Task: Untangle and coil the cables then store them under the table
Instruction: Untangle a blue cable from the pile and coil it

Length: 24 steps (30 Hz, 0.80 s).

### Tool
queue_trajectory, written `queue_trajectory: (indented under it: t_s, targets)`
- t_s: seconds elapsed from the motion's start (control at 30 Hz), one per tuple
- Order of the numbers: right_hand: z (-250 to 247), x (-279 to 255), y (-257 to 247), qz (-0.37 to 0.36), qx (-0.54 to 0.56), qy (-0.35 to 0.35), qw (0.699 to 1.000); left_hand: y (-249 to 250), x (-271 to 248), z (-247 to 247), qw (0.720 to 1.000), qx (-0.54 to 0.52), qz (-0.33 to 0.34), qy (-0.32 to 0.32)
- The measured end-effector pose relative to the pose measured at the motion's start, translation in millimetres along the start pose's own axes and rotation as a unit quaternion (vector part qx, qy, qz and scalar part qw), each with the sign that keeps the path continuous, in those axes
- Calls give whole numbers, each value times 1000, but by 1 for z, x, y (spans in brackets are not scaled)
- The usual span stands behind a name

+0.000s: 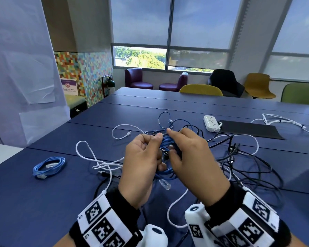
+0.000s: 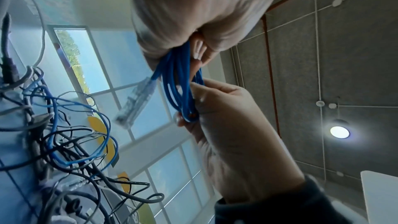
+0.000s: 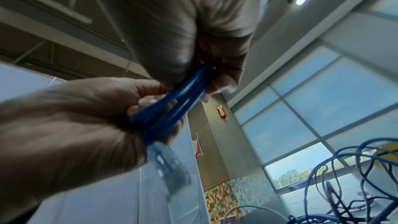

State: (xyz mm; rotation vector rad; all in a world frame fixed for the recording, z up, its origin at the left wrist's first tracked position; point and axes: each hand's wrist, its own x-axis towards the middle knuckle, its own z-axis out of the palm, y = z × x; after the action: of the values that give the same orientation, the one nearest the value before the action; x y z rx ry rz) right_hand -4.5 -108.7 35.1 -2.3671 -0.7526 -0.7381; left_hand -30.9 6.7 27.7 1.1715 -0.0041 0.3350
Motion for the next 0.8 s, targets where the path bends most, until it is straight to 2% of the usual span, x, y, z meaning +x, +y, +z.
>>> queue_trajectory:
  t_s: [0.13,0.27,0.5,0.63,0.8]
  targets:
    - [-5,5,0,53,25,-33,998,1,-1,0,999,25,20,-3]
    - [-6,6,1,54,36,-34,997,6,3,0,998,53,23,-17]
    - [-6,7,10,68,124,-53,988,10,11,-7,996,81,-34,-30]
    - [-8,5,12,103,333,-82,934,12,11,-11,993,106,-25,-55]
    - [-4,0,13,122,495,-53,859,19,10,-6,995,69,-20,-74]
